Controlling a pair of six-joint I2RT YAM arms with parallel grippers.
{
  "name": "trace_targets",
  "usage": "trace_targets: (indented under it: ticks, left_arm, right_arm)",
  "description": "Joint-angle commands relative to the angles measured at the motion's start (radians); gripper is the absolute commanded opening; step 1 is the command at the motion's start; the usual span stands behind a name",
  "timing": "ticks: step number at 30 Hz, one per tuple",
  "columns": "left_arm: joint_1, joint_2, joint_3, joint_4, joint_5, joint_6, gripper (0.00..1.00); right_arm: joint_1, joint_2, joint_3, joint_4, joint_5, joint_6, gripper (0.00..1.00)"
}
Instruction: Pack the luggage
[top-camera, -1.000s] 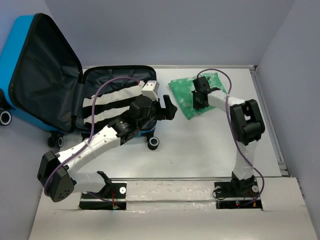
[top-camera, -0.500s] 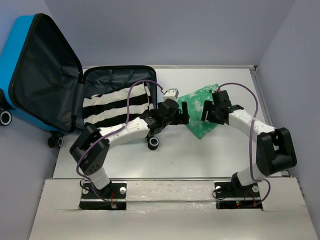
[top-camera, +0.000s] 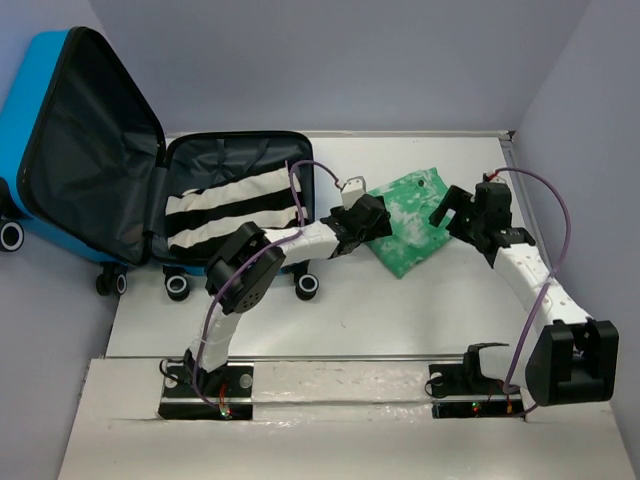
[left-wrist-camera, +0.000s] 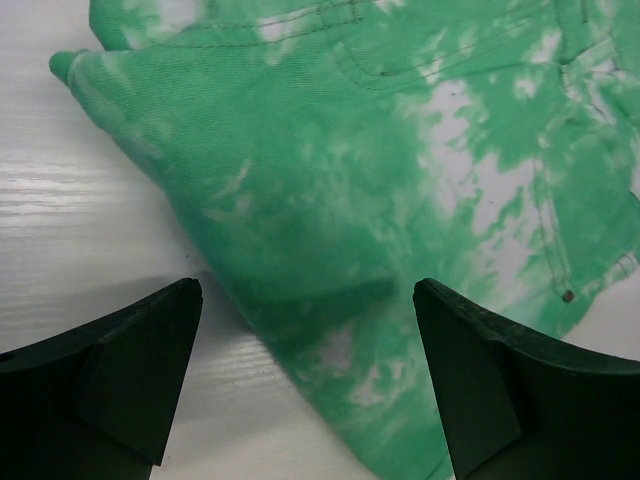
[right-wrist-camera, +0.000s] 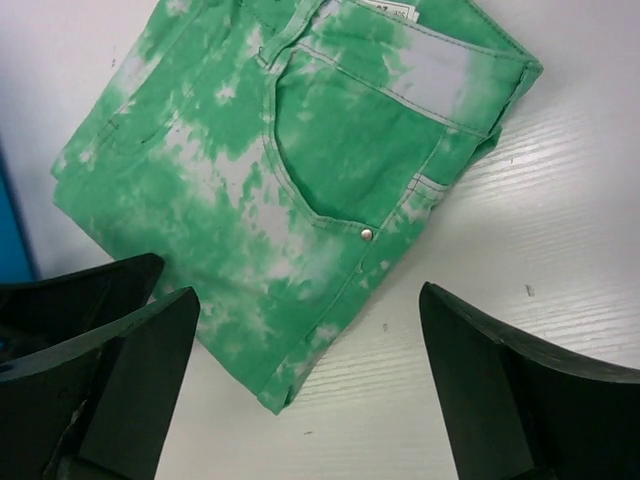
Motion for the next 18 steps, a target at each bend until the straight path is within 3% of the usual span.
trace_targets:
  ticks: [1, 7, 10, 18]
  left_arm:
    - [0.031, 0.052, 0.055, 0.000, -0.103, -0.065, 0.98]
    - [0.043, 0.120, 0.095, -0.006, -0.159, -0.057, 0.98]
    - [0.046, 0.160, 0.120, -0.008, -0.147, -0.063, 0.87]
    - [0.055, 0.162, 0.081, 0.092, -0.106, -0.056, 0.35]
  right_arm:
    - [-0.063, -0.038, -0.035, 0.081, -0.043, 0.049, 0.99]
    - [-0.287, 0.044, -0.074, 0.213, -0.212, 0.170, 1.00]
    - [-0.312, 0.167, -0.061, 0.261, -0.203, 0.197, 1.00]
    - [-0.312, 0.465, -0.012, 0.373, -0.327, 0.234, 1.00]
